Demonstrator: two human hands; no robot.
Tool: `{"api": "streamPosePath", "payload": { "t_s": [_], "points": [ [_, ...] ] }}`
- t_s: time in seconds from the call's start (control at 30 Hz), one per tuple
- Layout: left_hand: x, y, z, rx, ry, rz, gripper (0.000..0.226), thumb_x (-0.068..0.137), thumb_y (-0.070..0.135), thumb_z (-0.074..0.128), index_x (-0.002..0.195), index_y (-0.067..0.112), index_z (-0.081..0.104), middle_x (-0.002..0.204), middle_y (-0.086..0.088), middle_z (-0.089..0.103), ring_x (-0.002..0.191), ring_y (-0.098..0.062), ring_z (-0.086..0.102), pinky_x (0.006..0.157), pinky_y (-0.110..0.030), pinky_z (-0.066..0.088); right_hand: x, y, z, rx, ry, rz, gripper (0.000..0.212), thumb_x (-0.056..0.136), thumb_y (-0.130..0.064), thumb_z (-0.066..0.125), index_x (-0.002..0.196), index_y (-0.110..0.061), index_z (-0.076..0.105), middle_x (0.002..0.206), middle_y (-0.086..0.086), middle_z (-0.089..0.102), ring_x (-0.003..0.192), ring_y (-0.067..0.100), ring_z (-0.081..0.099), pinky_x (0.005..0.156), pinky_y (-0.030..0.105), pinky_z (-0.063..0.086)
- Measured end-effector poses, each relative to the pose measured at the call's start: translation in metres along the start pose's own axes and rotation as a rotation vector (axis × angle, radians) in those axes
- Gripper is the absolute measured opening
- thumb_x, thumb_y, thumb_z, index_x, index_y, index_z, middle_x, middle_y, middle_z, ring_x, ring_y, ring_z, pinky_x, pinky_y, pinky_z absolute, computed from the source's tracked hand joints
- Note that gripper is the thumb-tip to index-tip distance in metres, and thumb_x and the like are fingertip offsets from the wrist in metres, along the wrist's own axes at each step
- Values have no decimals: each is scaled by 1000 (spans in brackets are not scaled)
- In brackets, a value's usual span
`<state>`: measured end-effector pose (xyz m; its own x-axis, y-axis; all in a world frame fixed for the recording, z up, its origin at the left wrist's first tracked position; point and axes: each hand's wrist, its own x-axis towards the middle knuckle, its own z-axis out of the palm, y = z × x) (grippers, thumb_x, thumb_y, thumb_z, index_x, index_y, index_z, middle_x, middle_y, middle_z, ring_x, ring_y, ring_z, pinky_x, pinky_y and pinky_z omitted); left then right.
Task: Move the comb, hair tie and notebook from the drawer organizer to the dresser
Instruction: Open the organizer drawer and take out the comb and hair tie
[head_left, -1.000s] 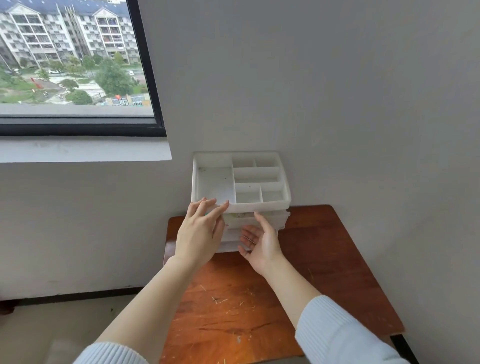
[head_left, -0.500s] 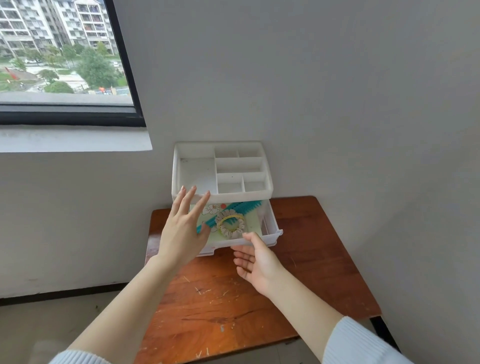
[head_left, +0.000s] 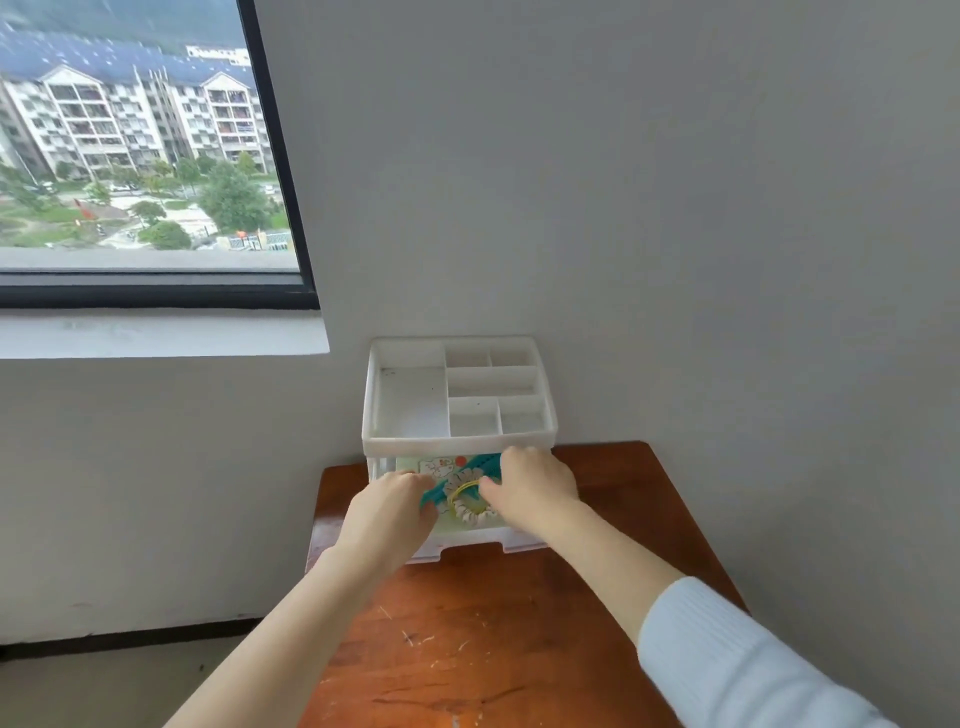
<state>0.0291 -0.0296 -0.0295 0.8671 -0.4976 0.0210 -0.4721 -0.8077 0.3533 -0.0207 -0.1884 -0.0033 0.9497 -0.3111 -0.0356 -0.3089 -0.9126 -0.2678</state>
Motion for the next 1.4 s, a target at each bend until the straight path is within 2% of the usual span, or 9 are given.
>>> {"api": "streamPosePath", "payload": {
  "t_s": [0.13,0.33,0.5,0.63,0.8,1.03,1.13,1.23,1.4],
  "points": [
    [11,9,2,179,-138,-36,24,88,17,51,105,9,67,99,-7,71,82,-24,68,62,-30,54,10,-9,24,-133,-69,42,33,87,-32,61,109,-8,59,99,8,69,84,23,65,62,29,49],
    [31,23,-2,341,-165,-64,22,86,1,53,105,5,64,103,-9,69,91,-27,67,65,-31,50,22,-7,19,-47,-65,76,30,85,-24,65,109,-9,58,101,8,68,87,25,64,59,29,42],
    [37,29,2,337,-215,-99,31,86,8,57,117,7,57,113,-8,65,100,-25,64,73,-30,52,16,6,3,66,-2,42,13,82,-26,59,84,-13,57,77,1,58,66,21,54,46,25,30],
    [39,29,5,307,-273,-122,32,87,15,54,118,7,56,117,-9,63,106,-25,61,81,-32,53,9,19,-10,137,31,52,18,76,-25,58,63,-17,49,64,-1,54,62,23,53,44,25,28],
    [41,18,3,170,-371,-135,36,91,11,44,126,3,47,121,-11,60,107,-26,60,88,-31,52,4,28,-17,254,56,83,21,73,-26,61,56,-19,51,55,-5,53,56,19,53,44,25,31],
    [48,9,-19,-58,-447,-89,28,95,20,41,110,5,60,78,-1,54,60,-13,50,52,-21,41,6,34,-22,427,78,119,18,72,-26,62,66,-10,62,57,2,63,56,22,56,54,30,44],
    [47,7,-29,-71,-424,-75,31,97,21,37,106,4,61,81,-4,56,53,-10,47,47,-19,37,9,34,-27,493,66,112,19,72,-24,64,69,-6,64,60,7,70,58,19,66,57,32,51],
    [42,5,-44,-23,-378,-68,30,97,22,37,89,9,62,73,2,56,48,-9,43,42,-17,31,12,30,-36,605,16,90,17,73,-21,68,70,-5,66,52,-2,65,45,0,62,48,22,47],
    [17,1,-74,-74,-246,-129,28,93,20,40,76,14,61,68,1,56,51,-13,42,46,-25,32,14,19,-55,760,-19,-6,13,78,-16,69,69,-8,64,53,-5,63,43,1,60,44,22,44]
  ]
}}
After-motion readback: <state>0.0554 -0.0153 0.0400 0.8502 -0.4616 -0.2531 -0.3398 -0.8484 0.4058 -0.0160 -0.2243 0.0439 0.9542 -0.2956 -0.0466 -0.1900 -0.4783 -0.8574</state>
